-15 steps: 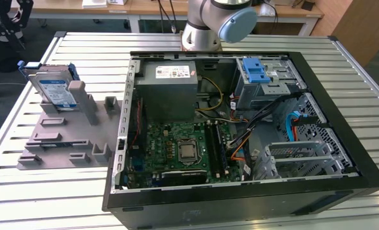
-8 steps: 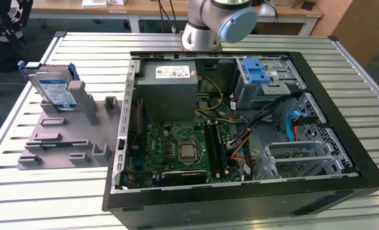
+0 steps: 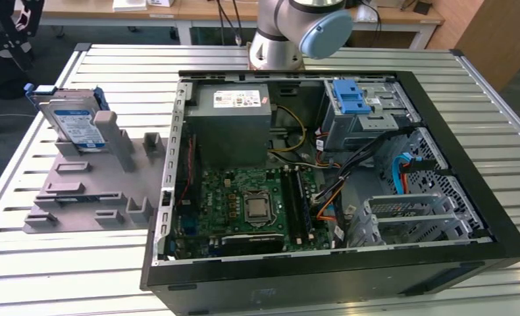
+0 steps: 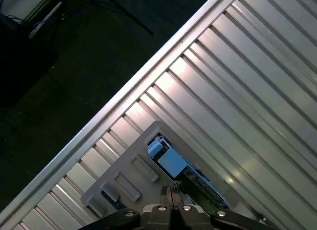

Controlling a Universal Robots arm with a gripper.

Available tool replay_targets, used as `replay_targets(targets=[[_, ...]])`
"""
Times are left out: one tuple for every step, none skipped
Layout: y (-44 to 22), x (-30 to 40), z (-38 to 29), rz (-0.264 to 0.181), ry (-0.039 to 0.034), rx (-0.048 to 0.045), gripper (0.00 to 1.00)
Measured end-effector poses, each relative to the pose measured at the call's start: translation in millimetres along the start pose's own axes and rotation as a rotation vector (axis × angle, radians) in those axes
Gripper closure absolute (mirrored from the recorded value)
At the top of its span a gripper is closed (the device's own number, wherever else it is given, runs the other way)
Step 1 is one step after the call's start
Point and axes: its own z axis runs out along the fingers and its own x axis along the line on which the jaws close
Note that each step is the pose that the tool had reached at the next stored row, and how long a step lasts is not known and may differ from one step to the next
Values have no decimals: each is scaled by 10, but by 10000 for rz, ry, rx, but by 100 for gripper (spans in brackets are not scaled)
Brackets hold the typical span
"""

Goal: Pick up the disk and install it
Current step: 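Pick up the disk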

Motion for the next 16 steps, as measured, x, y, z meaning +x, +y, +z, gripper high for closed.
replay_targets(targets=[[0,0,0,-110,3,-1,89],[0,0,0,-221,7,-2,89],[0,0,0,-330,10,-2,89],[0,0,0,-453,14,-3,89],[0,0,0,-564,16,-4,89],[0,0,0,-675,19,-5,89],[0,0,0,-788,23,-5,89],[0,0,0,-902,27,-6,89],[0,0,0,-1017,30,-7,89],[0,0,0,-1133,34,-8,89],[0,0,0,-1252,38,-9,89],[0,0,0,-1376,41,-10,89],[0,0,0,-1495,44,-10,89],[0,0,0,-1611,49,-11,89],[0,0,0,-1729,51,-12,89],[0,0,0,-1847,55,-13,89]])
